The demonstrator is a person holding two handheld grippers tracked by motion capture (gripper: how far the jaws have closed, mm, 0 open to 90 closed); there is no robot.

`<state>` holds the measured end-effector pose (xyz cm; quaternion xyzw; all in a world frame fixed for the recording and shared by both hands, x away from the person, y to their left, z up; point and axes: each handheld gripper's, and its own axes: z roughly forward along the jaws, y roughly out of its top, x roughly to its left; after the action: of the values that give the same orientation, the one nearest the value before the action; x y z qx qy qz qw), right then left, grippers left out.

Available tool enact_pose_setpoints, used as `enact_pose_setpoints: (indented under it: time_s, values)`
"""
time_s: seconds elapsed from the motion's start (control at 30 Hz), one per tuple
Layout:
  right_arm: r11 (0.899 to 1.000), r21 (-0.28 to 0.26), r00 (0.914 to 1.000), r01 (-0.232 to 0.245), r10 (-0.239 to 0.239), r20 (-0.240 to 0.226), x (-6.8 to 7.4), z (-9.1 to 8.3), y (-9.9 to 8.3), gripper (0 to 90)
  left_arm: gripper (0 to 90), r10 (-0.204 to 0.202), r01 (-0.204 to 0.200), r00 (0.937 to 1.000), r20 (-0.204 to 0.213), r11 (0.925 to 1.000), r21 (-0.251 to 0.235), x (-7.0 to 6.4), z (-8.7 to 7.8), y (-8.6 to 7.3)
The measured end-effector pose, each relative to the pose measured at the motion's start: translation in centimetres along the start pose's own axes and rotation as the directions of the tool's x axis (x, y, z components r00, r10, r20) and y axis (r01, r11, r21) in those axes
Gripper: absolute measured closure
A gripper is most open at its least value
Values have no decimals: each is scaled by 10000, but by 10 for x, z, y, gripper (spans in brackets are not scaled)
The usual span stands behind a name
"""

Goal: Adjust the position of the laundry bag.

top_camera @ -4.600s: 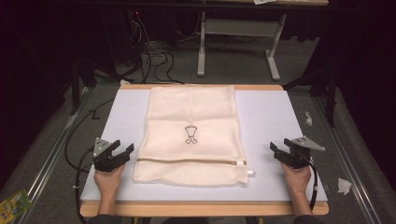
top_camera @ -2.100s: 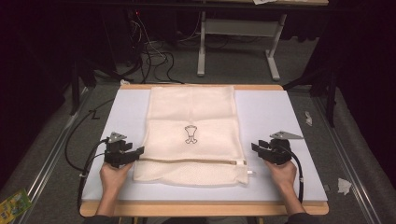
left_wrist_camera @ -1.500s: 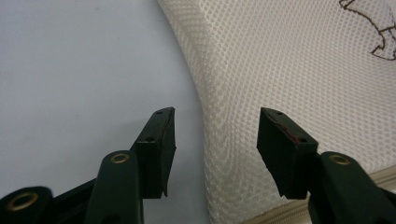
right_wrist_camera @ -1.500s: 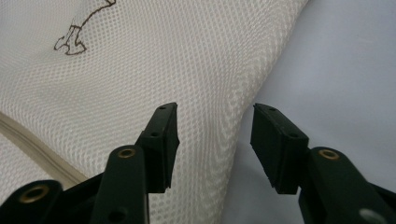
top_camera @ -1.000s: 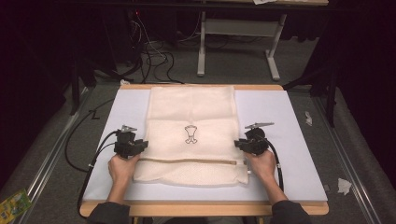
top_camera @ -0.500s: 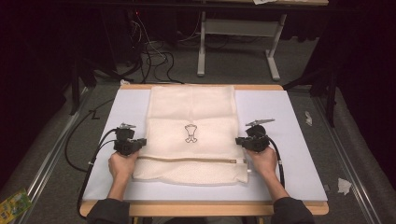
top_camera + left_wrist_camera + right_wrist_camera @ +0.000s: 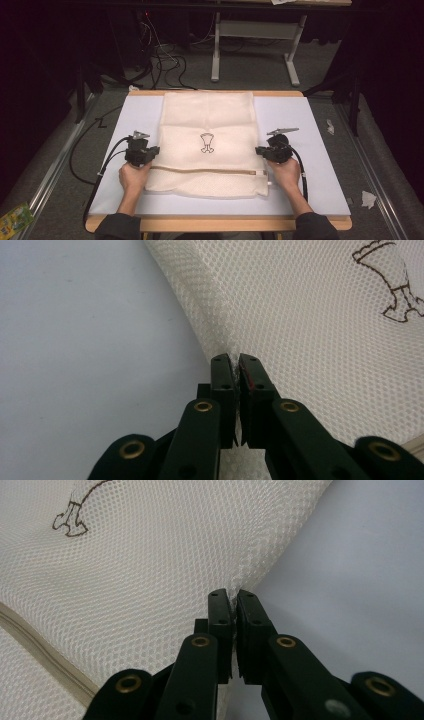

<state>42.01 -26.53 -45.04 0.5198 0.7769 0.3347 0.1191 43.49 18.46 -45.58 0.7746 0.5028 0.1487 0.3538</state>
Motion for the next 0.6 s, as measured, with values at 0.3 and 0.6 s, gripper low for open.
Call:
enact_pose_setpoints:
  time_s: [0.3, 0.6]
  values:
    - [9997, -159, 9998, -175, 175, 38, -9, -8, -4, 873, 865, -177, 184, 9992, 372, 9997, -178, -5, 1, 4]
    - [9989, -347, 9994, -302, 308, 156, -20, -19, -10, 873, 865, -107, 127, 9981, 602, 9994, -323, -17, 6, 7]
